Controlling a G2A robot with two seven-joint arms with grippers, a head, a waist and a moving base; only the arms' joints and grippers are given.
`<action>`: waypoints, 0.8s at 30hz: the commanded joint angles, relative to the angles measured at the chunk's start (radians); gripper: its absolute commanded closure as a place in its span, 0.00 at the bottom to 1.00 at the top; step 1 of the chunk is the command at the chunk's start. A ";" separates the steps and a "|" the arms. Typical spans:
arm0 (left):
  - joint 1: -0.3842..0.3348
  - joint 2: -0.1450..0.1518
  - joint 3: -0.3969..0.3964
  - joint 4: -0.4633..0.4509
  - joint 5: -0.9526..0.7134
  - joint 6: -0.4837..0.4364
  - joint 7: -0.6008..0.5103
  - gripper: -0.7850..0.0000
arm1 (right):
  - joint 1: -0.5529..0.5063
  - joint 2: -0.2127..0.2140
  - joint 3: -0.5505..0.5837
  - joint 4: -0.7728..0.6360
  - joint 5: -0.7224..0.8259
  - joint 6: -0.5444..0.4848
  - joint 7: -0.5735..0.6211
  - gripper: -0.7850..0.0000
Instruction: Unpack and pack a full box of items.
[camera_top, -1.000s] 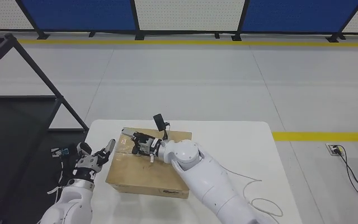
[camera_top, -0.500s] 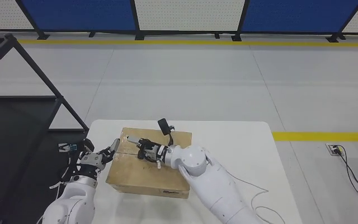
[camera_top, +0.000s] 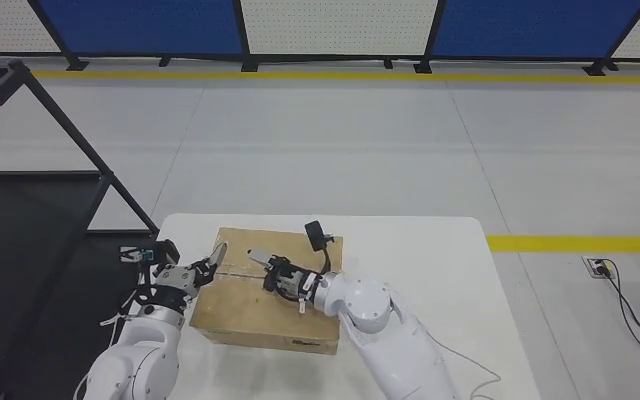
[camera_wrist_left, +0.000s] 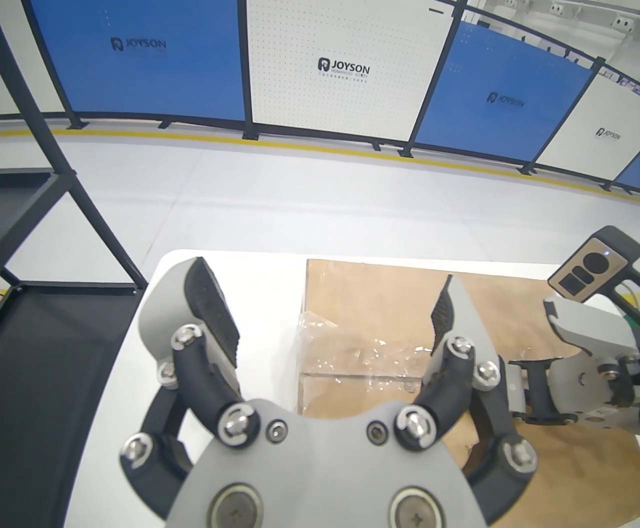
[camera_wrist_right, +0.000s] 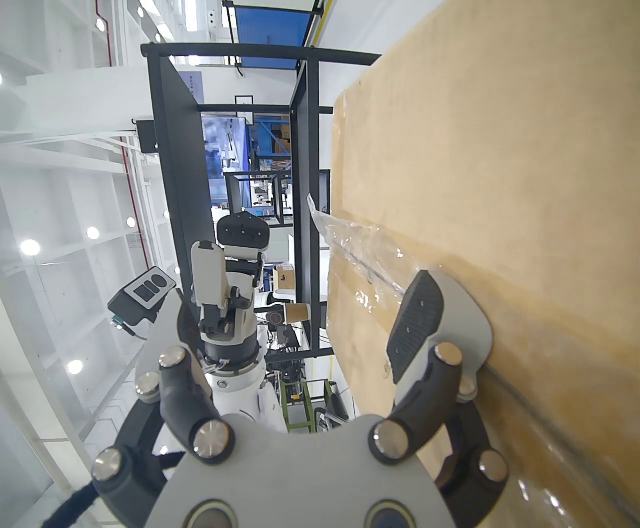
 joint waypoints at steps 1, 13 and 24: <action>-0.001 0.000 -0.001 -0.001 0.002 -0.005 -0.002 0.00 | -0.031 0.009 0.021 -0.037 -0.009 0.008 -0.004 0.00; 0.008 0.003 0.003 -0.019 0.037 -0.073 -0.009 0.00 | -0.251 0.065 0.172 -0.291 -0.031 0.015 -0.018 0.00; 0.060 0.016 -0.008 -0.078 0.120 -0.231 0.002 0.00 | -0.417 0.096 0.302 -0.457 0.065 -0.040 -0.061 0.00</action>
